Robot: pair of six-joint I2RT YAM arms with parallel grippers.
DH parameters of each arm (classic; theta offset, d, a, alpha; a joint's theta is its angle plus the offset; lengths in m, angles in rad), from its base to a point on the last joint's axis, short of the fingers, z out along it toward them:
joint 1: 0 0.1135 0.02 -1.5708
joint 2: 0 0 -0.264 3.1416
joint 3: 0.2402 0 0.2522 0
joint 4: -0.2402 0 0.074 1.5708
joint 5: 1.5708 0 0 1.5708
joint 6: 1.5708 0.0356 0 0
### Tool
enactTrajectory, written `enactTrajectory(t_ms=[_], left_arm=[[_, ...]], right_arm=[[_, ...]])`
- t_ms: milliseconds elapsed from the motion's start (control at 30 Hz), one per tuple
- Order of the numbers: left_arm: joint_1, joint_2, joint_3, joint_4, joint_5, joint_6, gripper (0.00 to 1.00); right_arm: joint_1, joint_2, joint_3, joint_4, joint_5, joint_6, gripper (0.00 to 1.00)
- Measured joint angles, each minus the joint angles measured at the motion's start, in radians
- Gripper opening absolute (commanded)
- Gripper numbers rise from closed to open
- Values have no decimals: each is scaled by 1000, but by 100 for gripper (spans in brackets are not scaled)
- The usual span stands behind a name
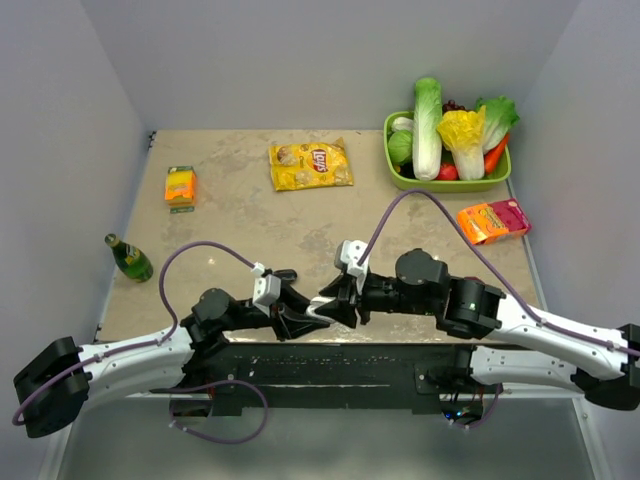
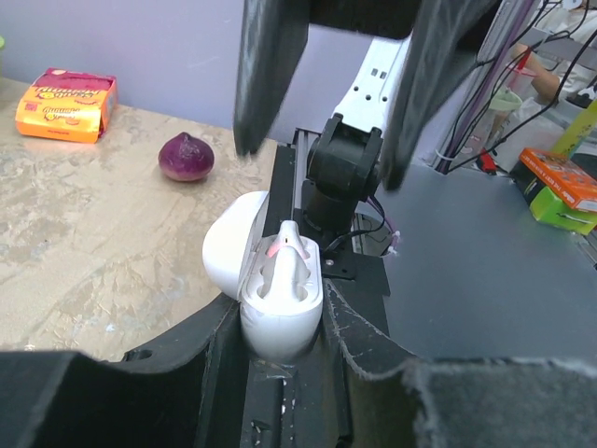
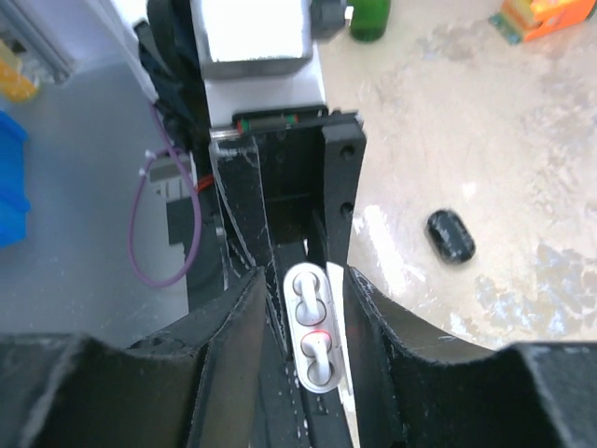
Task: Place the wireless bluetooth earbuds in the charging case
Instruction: Place the earbud in the charging case, then close the charging case.
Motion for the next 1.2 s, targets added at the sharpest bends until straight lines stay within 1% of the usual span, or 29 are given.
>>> enactTrajectory(t_ms=[67, 100, 133, 167, 233, 267, 333, 400, 467, 600, 800, 1067, 1167, 1200], left_arm=[[0, 1, 0, 2, -4, 0, 0], [0, 1, -1, 4, -5, 0, 0], [0, 1, -3, 6, -8, 0, 0], [0, 1, -5, 7, -9, 0, 0], [0, 1, -8, 6, -14, 0, 0], [0, 1, -9, 6, -16, 0, 0], [0, 1, -10, 6, -23, 0, 0], [0, 0, -10, 6, -31, 0, 0], [0, -3, -10, 6, -38, 0, 0], [0, -15, -10, 6, -54, 2, 0], [0, -26, -11, 6, -68, 2, 0], [0, -34, -12, 6, -84, 3, 0], [-1, -35, -14, 6, -90, 3, 0], [-4, -36, -16, 6, -95, 3, 0]], right_arm=[[0, -22, 7, 18, 25, 12, 38], [0, -39, 7, 28, 47, 18, 31], [0, -61, 7, 37, 71, 25, 26], [0, -80, 7, 42, 96, 29, 18], [0, -119, 7, 60, 179, 45, 11], [0, -127, 7, 64, 230, 53, 5], [0, -132, 7, 63, 317, 71, 1], [0, -104, 7, 54, 396, 90, 0], [-1, -56, 6, 37, 445, 103, 0], [-1, 36, -23, 0, 457, 117, 0], [-1, 76, -33, -33, 430, 125, 0], [-1, 74, -33, -18, 276, 107, 0], [-1, 74, -33, -12, 252, 101, 0], [-1, 74, -33, -12, 256, 103, 2]])
